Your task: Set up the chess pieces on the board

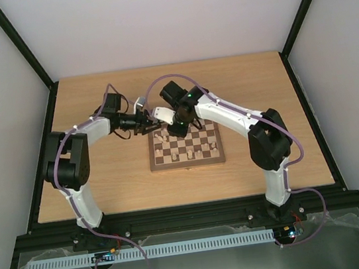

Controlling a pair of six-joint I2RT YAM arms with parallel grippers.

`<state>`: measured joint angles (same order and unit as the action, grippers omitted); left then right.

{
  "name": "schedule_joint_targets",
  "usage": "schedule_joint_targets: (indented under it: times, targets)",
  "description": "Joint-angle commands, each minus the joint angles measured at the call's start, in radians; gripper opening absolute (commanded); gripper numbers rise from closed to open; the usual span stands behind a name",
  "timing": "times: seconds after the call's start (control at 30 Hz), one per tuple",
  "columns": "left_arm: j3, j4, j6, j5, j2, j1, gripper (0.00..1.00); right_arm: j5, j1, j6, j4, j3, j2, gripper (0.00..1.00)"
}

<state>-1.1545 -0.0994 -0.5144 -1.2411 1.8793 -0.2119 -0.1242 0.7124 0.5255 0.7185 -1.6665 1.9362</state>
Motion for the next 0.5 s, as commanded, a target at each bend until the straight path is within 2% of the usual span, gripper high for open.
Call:
schedule_joint_targets:
  times: [0.0, 0.27, 0.47]
  targets:
    - [-0.007, -0.003, -0.022, -0.036, 0.036, -0.016, 0.43, 0.035, 0.013, 0.014, -0.014, -0.037, 0.006, 0.11]
    - [-0.036, -0.037, 0.002, -0.039, 0.054, -0.035, 0.39, 0.067, 0.020, -0.005, -0.046, -0.042, 0.014, 0.11]
    - [-0.055, -0.037, 0.007, -0.060, 0.070, -0.056, 0.31, 0.077, 0.022, -0.006, -0.057, -0.047, 0.018, 0.11]
